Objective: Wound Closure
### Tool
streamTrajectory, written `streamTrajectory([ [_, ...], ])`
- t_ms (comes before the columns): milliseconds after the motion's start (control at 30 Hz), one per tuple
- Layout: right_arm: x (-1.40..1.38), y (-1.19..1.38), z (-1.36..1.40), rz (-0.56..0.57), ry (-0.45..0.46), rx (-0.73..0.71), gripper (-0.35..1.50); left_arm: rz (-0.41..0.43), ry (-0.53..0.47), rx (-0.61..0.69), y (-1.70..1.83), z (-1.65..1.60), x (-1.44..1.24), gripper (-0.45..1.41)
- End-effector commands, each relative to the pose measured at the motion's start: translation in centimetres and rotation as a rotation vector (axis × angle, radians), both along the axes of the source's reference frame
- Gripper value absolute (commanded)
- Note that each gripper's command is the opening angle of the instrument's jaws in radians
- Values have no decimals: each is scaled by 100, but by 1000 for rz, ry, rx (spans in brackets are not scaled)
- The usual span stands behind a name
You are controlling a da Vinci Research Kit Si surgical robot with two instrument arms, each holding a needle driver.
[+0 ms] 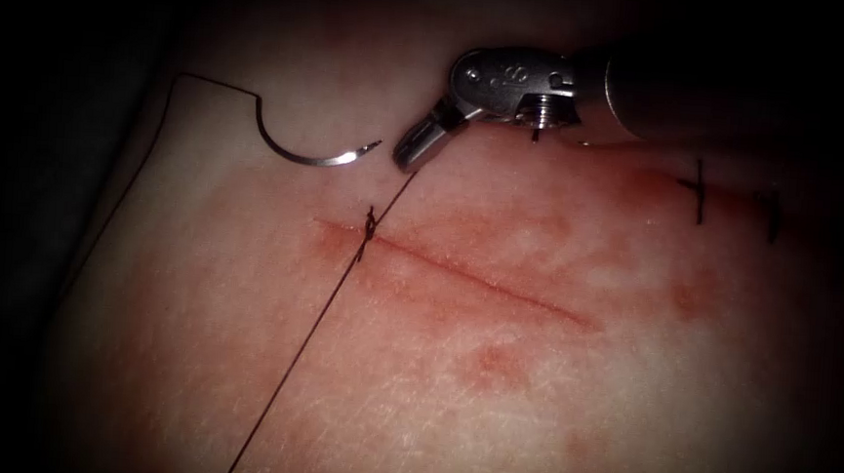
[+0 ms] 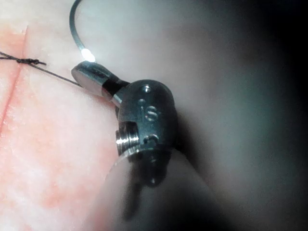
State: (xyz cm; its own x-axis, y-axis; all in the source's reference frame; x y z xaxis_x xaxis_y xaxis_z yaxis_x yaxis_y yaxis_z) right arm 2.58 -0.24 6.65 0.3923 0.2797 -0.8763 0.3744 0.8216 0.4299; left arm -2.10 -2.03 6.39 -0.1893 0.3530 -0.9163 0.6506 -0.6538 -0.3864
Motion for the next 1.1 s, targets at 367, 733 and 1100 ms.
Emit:
streamTrajectory([
  [367,1,3,10,22,-32,-31,-35,211,-6,1,-58,16,-9,-45],
  [733,10,-18,-5,123,46,-31,-35,107,42,-9,-11,-1,-22,-45],
  [1100,-23,13,-53,477,141,-93,137,-59,14,-161,89,-67,-47,-45],
])
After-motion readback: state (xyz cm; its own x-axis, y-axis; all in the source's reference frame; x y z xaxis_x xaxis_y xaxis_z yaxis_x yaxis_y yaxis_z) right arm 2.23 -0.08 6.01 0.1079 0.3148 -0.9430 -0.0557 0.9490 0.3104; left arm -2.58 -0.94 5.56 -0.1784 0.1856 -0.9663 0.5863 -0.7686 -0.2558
